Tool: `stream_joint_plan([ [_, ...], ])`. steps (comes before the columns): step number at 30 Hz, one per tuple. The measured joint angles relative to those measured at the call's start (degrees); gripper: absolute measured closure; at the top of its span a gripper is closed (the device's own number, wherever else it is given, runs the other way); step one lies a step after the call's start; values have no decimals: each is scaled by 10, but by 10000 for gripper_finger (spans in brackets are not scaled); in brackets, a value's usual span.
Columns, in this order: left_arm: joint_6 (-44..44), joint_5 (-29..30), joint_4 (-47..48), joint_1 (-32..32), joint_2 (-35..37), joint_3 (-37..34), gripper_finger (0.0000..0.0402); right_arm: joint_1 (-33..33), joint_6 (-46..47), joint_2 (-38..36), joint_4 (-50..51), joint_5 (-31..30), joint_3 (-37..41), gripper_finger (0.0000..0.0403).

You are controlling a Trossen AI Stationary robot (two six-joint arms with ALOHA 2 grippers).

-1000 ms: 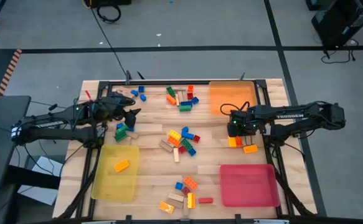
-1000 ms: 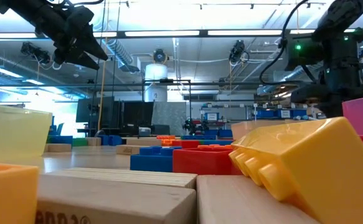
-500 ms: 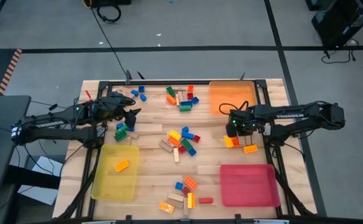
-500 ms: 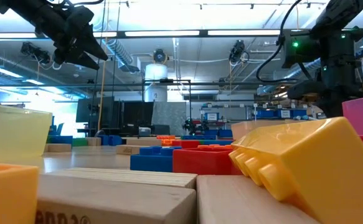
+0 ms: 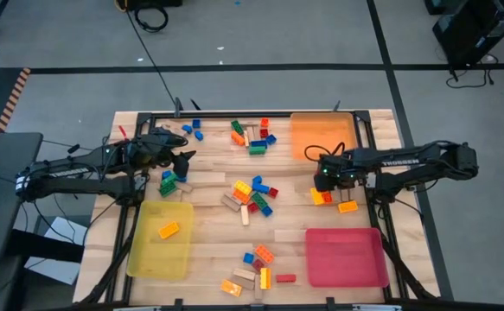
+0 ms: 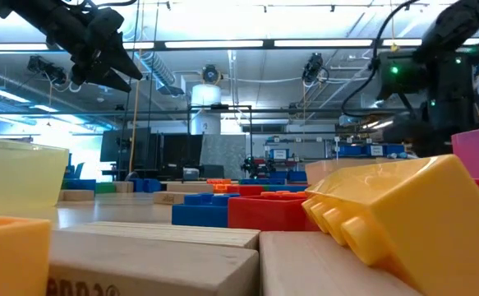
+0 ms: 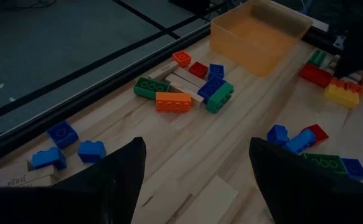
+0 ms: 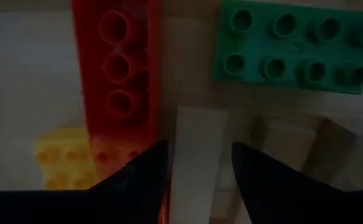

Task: Sort blocks by size
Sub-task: Put the brown block into the orange bin

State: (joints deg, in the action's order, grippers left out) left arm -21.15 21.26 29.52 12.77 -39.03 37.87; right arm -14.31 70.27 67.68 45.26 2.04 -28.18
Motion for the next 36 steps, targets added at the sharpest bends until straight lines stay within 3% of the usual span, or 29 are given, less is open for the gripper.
stream_joint_plan([
  [7, 1, 2, 0, 0, 0, 0, 110, 0, 19, -2, -32, 2, 27, 213],
  [14, 1, 14, 0, 0, 0, 0, 110, 0, -1, -2, -28, 2, 27, 281],
  [18, 1, 14, 0, 0, 0, 0, 110, 0, -10, -2, -18, 2, 16, 282],
  [25, 1, 14, 0, 0, 0, 0, 110, 0, -32, -17, 84, -4, -75, 282],
  [30, 1, 14, -1, 0, 0, 0, 110, -9, -67, -22, 133, -36, -183, 282],
  [36, 1, 16, -1, 0, 0, 0, 110, -79, -161, -21, 129, -84, -302, 282],
])
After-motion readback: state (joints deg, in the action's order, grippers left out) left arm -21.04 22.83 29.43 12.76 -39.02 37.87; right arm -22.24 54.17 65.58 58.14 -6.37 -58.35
